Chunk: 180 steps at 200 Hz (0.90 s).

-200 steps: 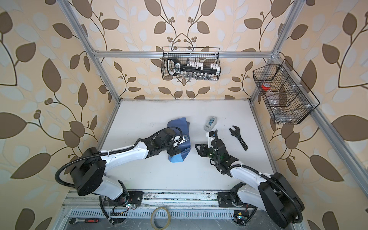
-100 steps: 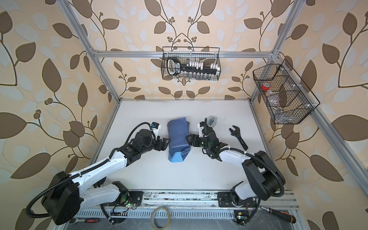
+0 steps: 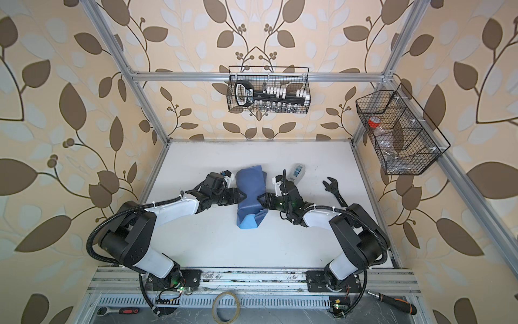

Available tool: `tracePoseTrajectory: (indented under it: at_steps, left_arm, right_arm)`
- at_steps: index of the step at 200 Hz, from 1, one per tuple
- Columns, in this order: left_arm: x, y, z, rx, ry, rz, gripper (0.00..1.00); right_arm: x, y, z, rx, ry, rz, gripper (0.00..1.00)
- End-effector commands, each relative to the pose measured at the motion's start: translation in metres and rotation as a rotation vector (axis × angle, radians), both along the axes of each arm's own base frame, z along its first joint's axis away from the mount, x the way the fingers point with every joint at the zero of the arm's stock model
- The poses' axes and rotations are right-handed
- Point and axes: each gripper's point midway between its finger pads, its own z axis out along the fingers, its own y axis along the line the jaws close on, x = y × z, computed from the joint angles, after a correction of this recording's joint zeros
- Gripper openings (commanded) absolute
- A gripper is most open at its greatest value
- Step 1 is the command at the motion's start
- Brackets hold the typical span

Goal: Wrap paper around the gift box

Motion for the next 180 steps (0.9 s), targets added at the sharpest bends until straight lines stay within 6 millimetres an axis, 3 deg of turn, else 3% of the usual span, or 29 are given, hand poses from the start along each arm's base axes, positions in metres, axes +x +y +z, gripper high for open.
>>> tracePoseTrajectory:
  at_steps: [1, 42, 73, 85, 95, 116, 137, 153, 180]
  left_arm:
    - [0.0, -0.02, 0.023, -0.105, -0.025, -0.077, 0.5]
    - [-0.01, -0.031, 0.028, -0.145, -0.02, -0.131, 0.51]
    - [-0.007, -0.01, 0.032, -0.049, -0.059, -0.069, 0.69]
    - [-0.008, 0.0, 0.034, -0.019, -0.072, -0.034, 0.75]
    - [-0.011, 0.011, 0.048, -0.007, -0.117, 0.003, 0.76]
    - [-0.021, 0.042, 0.05, 0.038, -0.15, 0.115, 0.73]
    - [-0.038, 0.069, 0.036, 0.078, -0.134, 0.194, 0.58]
    - [-0.05, 0.077, 0.023, 0.102, -0.109, 0.203, 0.47]
    - [-0.064, 0.082, -0.002, 0.124, -0.06, 0.193, 0.36]
  right_arm:
    - [-0.015, 0.006, 0.005, 0.04, 0.0, 0.028, 0.6]
    - [-0.038, -0.003, 0.004, 0.019, -0.005, 0.024, 0.61]
    - [-0.035, -0.056, 0.006, -0.233, -0.079, -0.098, 0.76]
    - [-0.035, -0.069, 0.021, -0.317, -0.139, -0.124, 0.77]
    - [-0.037, -0.074, 0.032, -0.367, -0.187, -0.129, 0.78]
    - [-0.044, -0.057, 0.051, -0.399, -0.252, -0.061, 0.75]
    - [-0.05, -0.018, 0.054, -0.411, -0.26, 0.085, 0.66]
    - [-0.05, 0.008, 0.051, -0.444, -0.257, 0.178, 0.56]
    - [-0.043, 0.029, 0.042, -0.469, -0.233, 0.25, 0.46]
